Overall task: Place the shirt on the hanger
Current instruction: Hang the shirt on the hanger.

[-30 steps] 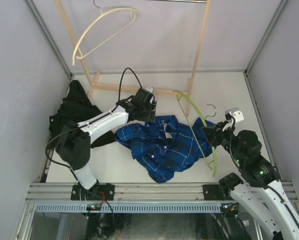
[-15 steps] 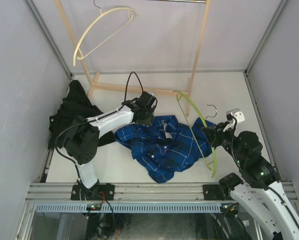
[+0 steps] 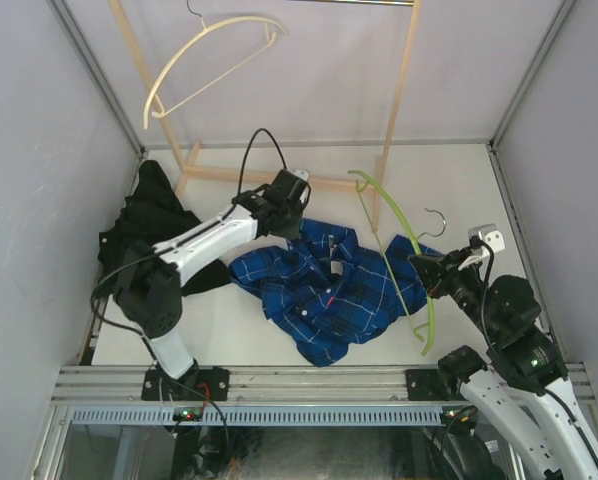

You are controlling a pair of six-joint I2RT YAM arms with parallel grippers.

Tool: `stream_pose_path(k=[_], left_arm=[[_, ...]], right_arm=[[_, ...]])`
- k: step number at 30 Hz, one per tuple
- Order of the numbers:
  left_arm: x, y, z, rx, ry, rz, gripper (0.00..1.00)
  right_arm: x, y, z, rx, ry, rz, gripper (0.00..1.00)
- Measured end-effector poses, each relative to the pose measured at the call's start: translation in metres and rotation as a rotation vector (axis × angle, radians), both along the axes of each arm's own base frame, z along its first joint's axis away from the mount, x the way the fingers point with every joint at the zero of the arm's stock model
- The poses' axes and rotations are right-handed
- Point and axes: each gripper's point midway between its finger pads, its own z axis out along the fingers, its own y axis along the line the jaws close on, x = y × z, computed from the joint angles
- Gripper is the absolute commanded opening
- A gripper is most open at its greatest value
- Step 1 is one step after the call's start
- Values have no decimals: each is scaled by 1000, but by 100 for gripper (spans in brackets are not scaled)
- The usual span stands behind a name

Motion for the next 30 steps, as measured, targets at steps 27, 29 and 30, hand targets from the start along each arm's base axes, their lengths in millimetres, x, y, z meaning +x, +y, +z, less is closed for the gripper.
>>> stream_pose_path(k=[27, 29, 30], left_arm=[[-18, 49, 206, -9, -568, -222, 0], [-19, 46, 202, -18, -563, -235, 0], [-20, 44, 201, -27, -561, -246, 0]], right_arm=[[-46, 68, 24, -95, -67, 567, 0], [-44, 72, 19, -101, -42, 588, 0], [-43, 74, 16, -104, -29, 595, 0]])
